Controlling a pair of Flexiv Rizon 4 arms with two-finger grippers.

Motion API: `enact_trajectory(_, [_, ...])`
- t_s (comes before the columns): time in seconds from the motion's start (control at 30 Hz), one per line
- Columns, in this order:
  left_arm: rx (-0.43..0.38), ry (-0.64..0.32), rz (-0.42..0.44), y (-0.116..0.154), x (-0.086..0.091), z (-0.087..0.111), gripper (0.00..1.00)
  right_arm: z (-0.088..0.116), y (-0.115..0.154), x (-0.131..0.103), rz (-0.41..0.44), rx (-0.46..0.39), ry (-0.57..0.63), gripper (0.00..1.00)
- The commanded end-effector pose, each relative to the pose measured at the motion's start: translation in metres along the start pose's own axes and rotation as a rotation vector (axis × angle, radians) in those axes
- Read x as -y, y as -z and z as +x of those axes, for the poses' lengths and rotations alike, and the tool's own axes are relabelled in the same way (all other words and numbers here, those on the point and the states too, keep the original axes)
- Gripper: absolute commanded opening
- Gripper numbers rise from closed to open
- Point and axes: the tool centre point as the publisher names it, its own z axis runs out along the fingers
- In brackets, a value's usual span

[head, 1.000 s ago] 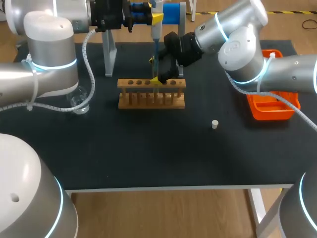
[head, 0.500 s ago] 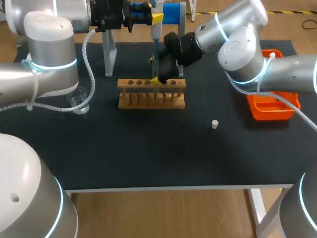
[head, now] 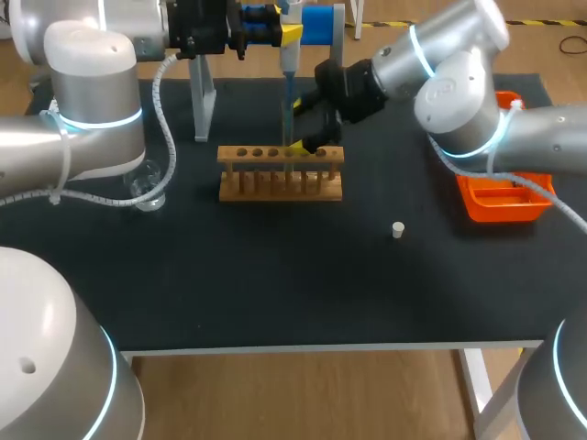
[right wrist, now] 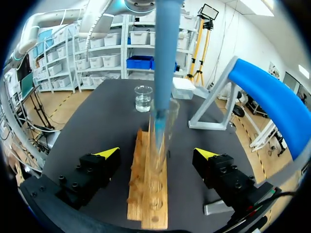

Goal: Invert the test tube, pick up the pipette, mount the tip to pipette, aspirate from beaker and dispense into the tube, eject the tip, return the pipette, and cap with the stopper.

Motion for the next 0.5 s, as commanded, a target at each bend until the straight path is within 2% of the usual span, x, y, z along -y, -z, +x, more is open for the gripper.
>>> enact_trajectory(0.03, [0.001, 0.000, -0.001, -0.001, 0.000, 0.000, 0.00, 0.020, 0.044, 0.010, -0.011, 0.037, -0.007, 1.00])
enact_trajectory(0.23, [0.001, 0.000, -0.001, -0.001, 0.000, 0.000, 0.00, 0.031, 0.087, 0.016, -0.066, 0.070, -0.006, 1.00])
enact_trajectory(0.5, [0.001, 0.000, -0.001, -0.001, 0.000, 0.000, 0.00, 0.038, 0.139, -0.002, -0.130, 0.123, 0.053, 1.00])
